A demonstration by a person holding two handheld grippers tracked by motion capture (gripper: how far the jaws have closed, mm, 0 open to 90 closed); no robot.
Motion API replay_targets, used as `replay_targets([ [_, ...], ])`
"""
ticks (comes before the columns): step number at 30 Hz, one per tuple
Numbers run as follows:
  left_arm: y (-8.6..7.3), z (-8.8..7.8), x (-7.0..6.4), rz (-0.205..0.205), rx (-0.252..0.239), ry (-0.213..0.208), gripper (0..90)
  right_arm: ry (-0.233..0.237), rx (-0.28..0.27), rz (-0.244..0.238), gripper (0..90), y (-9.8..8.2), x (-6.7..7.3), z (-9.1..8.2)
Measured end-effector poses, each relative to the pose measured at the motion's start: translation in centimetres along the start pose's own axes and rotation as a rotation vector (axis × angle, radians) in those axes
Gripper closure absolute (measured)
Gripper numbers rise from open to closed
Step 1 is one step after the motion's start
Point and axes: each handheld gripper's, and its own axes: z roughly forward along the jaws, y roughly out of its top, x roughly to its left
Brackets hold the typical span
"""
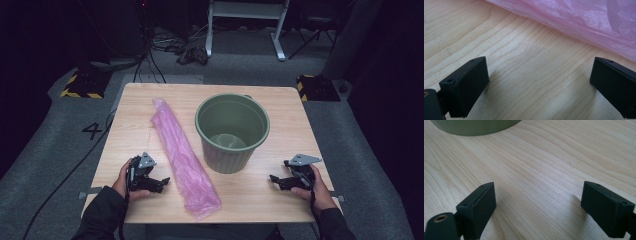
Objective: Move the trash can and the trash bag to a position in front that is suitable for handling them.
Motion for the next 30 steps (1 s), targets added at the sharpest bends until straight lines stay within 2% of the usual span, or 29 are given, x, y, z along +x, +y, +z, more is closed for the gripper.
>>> replay_targets([
  [2, 0.2, 0.2, -0.1, -0.015, 0.000, 0.015, 1.6, -0.001, 0.000, 0.000, 12.6, 0.0, 0.0, 0.0],
  [5, 0.1, 0.1, -0.2, -0.016, 0.000, 0.015, 1.7, -0.003, 0.000, 0.001, 12.5, 0.0, 0.0, 0.0],
  [7, 0.0, -0.1, -0.2, 0.010, 0.001, -0.005, 1.7, -0.003, 0.000, 0.001, 12.4, 0.0, 0.0, 0.0],
  [12, 0.0, -0.4, -0.5, 0.024, 0.011, -0.022, 6.9, -0.008, 0.000, 0.006, 12.4, 0.0, 0.1, 0.0],
  [14, 0.2, -0.5, -0.9, 0.033, 0.014, -0.005, 10.4, -0.015, 0.000, 0.012, 12.3, 0.0, 0.2, 0.0],
  [16, 0.4, -0.7, -1.2, 0.043, 0.011, 0.041, 16.4, -0.017, 0.000, 0.013, 12.3, 0.0, 0.2, 0.0],
  [17, 0.4, -0.7, -1.3, 0.048, 0.016, 0.050, 16.2, -0.017, 0.000, 0.013, 12.3, 0.0, 0.2, 0.0],
  [22, 0.5, -0.7, -1.7, 0.062, 0.012, 0.014, 16.8, -0.014, 0.001, 0.012, 12.1, 0.1, 0.1, 0.1],
  [25, 0.6, -0.5, -2.0, 0.077, 0.014, 0.015, 17.1, -0.014, 0.001, 0.010, 12.0, 0.1, 0.1, 0.1],
  [27, 0.7, -0.4, -1.9, 0.074, 0.009, 0.027, 15.9, -0.013, 0.001, 0.009, 12.0, 0.1, 0.1, 0.1],
  [28, 1.0, -0.3, -1.8, 0.070, 0.016, 0.057, 16.0, -0.011, 0.000, 0.009, 12.0, 0.1, 0.1, 0.1],
  [29, 1.2, -0.2, -1.7, 0.066, 0.022, 0.068, 16.0, -0.011, 0.001, 0.008, 12.0, 0.1, 0.1, 0.1],
  [30, 1.2, 0.0, -1.5, 0.058, 0.013, 0.061, 15.9, -0.011, 0.000, 0.009, 12.0, 0.1, 0.1, 0.1],
])
